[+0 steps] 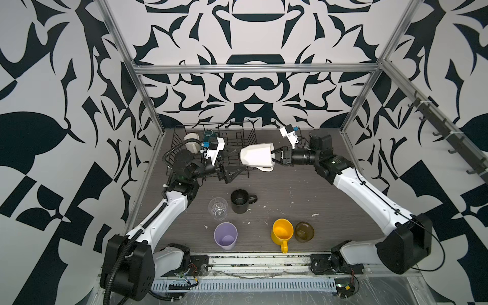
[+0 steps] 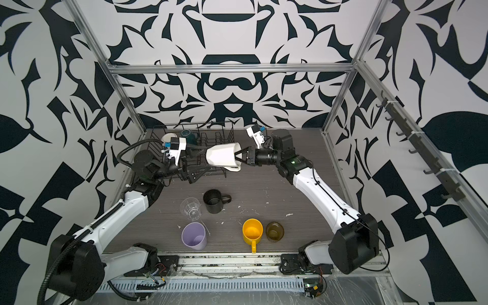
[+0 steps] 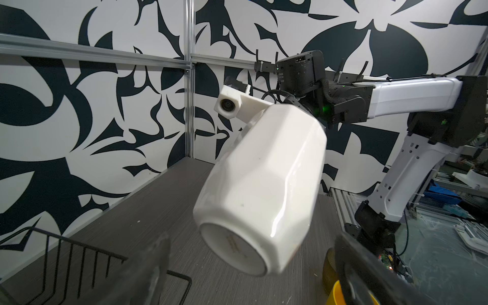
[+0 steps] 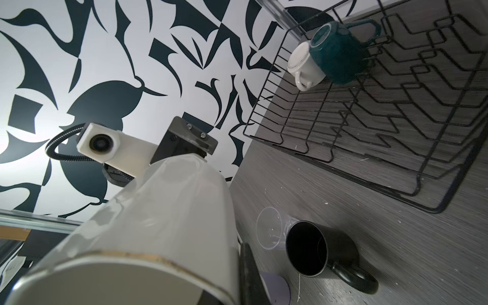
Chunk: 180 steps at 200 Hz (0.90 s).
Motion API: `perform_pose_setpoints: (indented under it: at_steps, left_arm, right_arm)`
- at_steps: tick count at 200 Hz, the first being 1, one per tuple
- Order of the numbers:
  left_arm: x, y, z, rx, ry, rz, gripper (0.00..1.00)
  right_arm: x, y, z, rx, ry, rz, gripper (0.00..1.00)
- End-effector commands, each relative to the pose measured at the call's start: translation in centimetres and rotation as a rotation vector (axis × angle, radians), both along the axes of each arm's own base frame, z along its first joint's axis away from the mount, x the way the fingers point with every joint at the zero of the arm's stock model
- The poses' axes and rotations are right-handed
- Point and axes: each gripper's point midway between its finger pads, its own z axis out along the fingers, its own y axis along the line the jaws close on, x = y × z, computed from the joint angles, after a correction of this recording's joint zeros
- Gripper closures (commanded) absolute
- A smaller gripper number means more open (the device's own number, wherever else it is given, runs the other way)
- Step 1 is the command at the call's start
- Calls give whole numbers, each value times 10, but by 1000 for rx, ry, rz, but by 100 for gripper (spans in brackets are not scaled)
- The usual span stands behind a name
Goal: Load cups into a dish rack
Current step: Pick up the cup from the bottom-center of the table.
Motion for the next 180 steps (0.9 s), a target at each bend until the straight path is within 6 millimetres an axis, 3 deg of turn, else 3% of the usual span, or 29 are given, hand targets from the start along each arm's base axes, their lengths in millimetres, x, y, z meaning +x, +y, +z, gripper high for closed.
perform_pose_setpoints:
  at_steps: [1, 180]
  left_arm:
    - [-8, -3, 11, -11, -44, -50, 1]
    - [-27, -16, 25, -70, -47, -187, 1]
  right_arm:
    - [-14, 8, 53, 105, -174, 74, 100]
    - [-22, 40, 47, 178, -136, 192, 100]
